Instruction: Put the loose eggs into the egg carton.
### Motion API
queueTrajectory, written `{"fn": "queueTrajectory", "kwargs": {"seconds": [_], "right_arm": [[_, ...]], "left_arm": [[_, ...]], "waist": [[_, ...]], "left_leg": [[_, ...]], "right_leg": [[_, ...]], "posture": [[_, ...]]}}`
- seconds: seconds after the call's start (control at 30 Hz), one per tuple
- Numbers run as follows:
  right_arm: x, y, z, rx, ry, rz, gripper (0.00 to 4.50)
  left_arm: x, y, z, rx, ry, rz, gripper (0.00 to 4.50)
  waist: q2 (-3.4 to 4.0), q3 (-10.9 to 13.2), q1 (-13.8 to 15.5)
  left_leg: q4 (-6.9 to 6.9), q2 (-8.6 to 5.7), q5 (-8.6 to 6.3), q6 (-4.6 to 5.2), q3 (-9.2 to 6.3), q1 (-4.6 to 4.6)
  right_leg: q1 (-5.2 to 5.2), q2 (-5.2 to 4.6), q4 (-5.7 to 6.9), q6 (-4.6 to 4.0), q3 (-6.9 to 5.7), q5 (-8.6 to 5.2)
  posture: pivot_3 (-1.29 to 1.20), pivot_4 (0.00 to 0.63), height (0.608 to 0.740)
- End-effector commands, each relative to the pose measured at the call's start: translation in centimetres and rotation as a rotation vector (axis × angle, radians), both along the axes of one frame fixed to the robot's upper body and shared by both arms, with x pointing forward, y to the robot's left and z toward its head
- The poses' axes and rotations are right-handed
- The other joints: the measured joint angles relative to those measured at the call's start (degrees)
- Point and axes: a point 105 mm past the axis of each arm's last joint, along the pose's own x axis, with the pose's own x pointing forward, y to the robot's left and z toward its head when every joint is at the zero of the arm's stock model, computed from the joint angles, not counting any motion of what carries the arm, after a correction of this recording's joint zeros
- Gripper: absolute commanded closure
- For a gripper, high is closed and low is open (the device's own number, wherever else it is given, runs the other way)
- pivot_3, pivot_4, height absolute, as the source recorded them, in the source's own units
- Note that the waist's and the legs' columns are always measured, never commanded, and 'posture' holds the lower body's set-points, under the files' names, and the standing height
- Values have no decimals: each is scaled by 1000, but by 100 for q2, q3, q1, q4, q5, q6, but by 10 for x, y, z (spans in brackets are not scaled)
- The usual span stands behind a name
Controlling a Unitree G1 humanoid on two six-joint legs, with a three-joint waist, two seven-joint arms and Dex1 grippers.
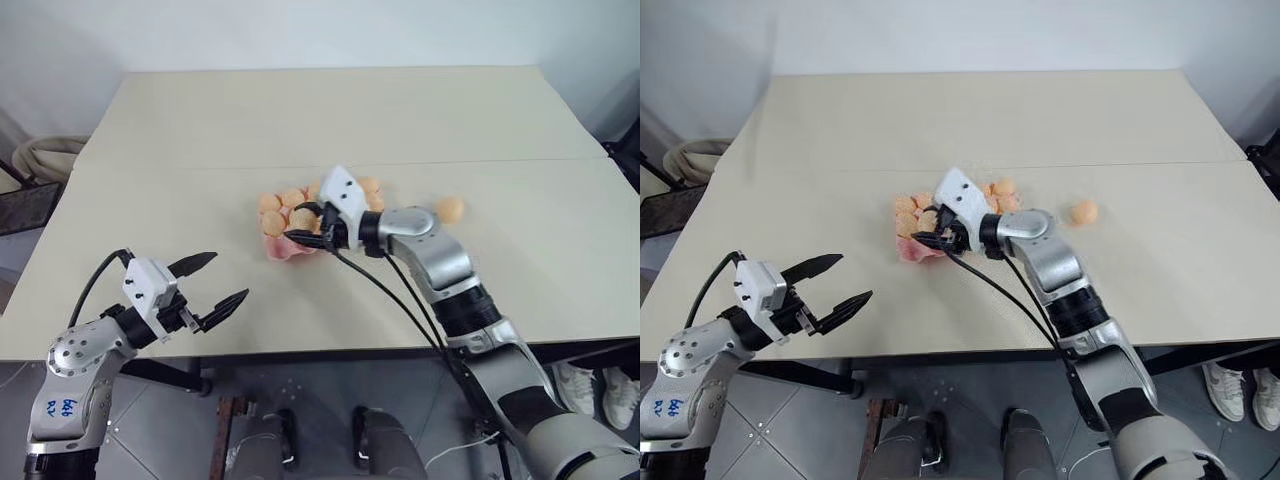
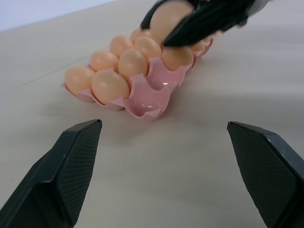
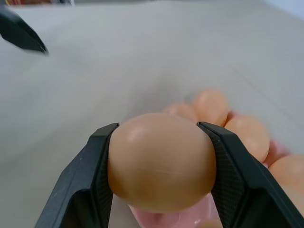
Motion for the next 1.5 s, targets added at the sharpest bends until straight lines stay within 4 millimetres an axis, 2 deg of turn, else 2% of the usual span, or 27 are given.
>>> {"fn": "queueTrajectory", "kwargs": {"seconds": [0.03, 0.17, 0.3, 0.37, 0.43, 0.57, 0.7, 0.8, 0.97, 1.1, 1.3, 1.4, 1.5], "right_arm": [[2, 0, 6, 8, -30, 1, 1292], [4, -5, 7, 15, -39, -15, 28], [-6, -15, 23, 76, -75, 21, 28], [-15, -29, 31, 122, -106, 37, 28], [-21, -47, 32, 137, -113, 21, 28], [-19, -113, 24, 172, -141, -212, 28], [-26, -186, 16, 174, -190, -479, 28], [-38, -224, 7, 187, -209, -634, 28], [-64, -268, -22, 195, -195, -828, 28], [-70, -280, -35, 199, -174, -895, 28], [-67, -276, -38, 221, -155, -899, 28], [-53, -262, -38, 202, -108, -844, 28], [-27, -244, -26, 211, -92, -797, 28]], "left_arm": [[-6, 1, 12, -2, -38, 8, 0], [-6, -1, 12, -2, -37, 7, 0], [-2, -8, 15, -8, -43, -18, 0], [0, -13, 15, -12, -44, -41, 0], [3, -18, 15, -17, -43, -61, 0], [10, -32, 13, -22, -28, -130, 0], [19, -43, 12, -23, -20, -190, 0], [25, -49, 12, -11, -25, -227, 0], [37, -59, 12, 8, -30, -292, 0], [41, -65, 13, 15, -25, -333, 0], [42, -68, 15, -3, -19, -351, 0], [40, -66, 14, 5, -32, -337, 0], [38, -62, 12, 12, -35, -320, 0]], "waist": [[0, 0, -8], [0, 0, -14], [0, 0, -13], [0, 0, 17], [-1, 0, 44], [-9, -5, 137], [-10, -5, 166], [-10, -5, 143], [-11, -5, 144], [-11, -5, 123], [-11, -5, 143], [-11, -5, 106], [-11, -5, 85]], "left_leg": [[1, 0, 0, 1, 5, 0], [6, 6, -1, 2, 8, 4], [10, 18, 3, -5, 8, 10], [10, 20, 3, -6, 8, 10], [10, 19, 2, -5, 9, 9], [10, 15, -1, -2, 13, 9], [12, 14, -1, -2, 15, 8], [17, 17, -1, -2, 16, 11], [27, 31, 0, -4, 18, 18], [45, 39, 0, -3, 22, 17], [52, 51, 3, -4, 22, 22], [51, 53, 3, -3, 21, 21], [52, 59, 4, -4, 23, 23]], "right_leg": [[-1, 0, 0, 2, -1, 1], [-3, 7, 10, 4, 0, 2], [-4, 15, 20, 0, 1, 4], [-4, 16, 20, -1, 2, 4], [-4, 16, 17, -1, 1, 4], [-2, 13, 9, 0, 1, 4], [-2, 14, 4, 0, 2, 4], [0, 19, 5, 0, 3, 4], [9, 36, 8, 0, 1, 5], [12, 43, 9, -1, 4, 15], [19, 47, 7, -12, 6, 24], [18, 48, 5, -13, 7, 24], [18, 53, 6, -16, 11, 26]], "posture": [[0, 150, 740], [0, 150, 740], [0, 150, 740], [0, 150, 740], [0, 150, 740], [0, 150, 740], [0, 150, 740], [0, 150, 740], [0, 150, 740], [0, 150, 740], [0, 150, 740], [0, 150, 740], [0, 150, 740]]}}
